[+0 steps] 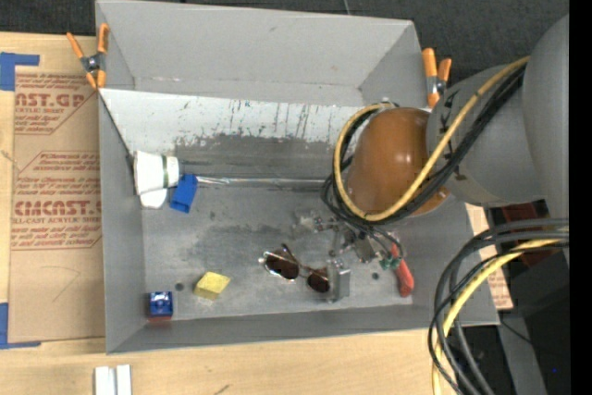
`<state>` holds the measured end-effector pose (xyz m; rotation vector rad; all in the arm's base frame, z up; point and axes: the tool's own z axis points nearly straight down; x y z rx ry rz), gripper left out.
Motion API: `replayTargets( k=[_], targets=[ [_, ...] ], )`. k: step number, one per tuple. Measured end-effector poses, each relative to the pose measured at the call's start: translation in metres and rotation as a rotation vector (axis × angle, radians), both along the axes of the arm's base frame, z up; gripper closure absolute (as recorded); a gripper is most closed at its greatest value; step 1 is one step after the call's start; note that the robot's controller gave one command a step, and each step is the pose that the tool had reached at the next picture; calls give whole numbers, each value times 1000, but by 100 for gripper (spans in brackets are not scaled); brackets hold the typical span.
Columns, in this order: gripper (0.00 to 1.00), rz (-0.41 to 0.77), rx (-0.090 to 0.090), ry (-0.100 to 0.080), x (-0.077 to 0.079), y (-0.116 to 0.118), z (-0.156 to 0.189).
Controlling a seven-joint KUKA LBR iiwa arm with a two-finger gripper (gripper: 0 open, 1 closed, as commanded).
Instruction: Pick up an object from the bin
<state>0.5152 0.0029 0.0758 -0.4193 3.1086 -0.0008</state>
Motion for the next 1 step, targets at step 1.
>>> replayTargets(
  k=[1],
  targets=[
    [0,-147,1,1,-4,11,-4]
  ],
)
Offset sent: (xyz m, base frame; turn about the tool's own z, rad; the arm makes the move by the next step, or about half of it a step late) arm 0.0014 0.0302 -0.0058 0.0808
